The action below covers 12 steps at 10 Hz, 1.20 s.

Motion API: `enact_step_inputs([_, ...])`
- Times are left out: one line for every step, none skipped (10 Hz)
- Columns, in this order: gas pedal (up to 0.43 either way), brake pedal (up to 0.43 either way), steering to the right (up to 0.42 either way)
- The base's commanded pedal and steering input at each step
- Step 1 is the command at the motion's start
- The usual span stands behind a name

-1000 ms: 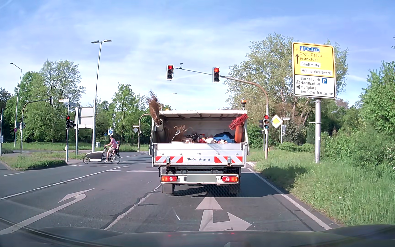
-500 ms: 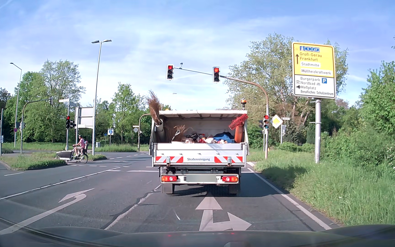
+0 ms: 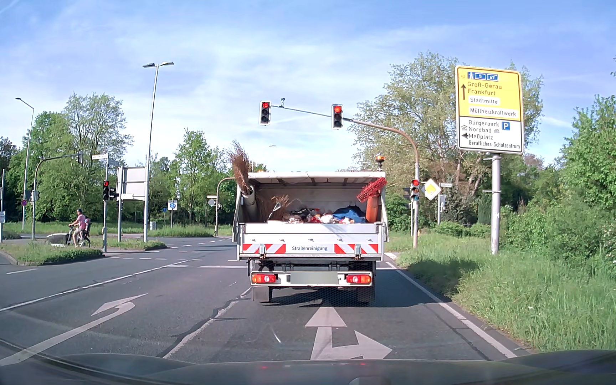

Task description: Follow the waypoints while adhering to traffic rules and regulations

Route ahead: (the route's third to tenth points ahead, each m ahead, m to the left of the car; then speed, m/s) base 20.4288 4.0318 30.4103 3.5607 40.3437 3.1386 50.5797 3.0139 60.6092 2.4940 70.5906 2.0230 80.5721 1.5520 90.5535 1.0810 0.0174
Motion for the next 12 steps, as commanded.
enact_step_inputs([0.000,0.274,-0.004])
enact_step_inputs([0.000,0.274,-0.004])
enact_step_inputs([0.000,0.274,-0.004])
enact_step_inputs([0.000,0.274,-0.004])
enact_step_inputs([0.000,0.274,-0.004])
enact_step_inputs([0.000,0.274,-0.004])
enact_step_inputs([0.000,0.274,-0.004])
enact_step_inputs([0.000,0.274,-0.004])
enact_step_inputs([0.000,0.274,-0.004])
enact_step_inputs([0.000,0.274,-0.004])
enact_step_inputs([0.000,0.274,-0.004])
enact_step_inputs([0.000,0.274,-0.004])
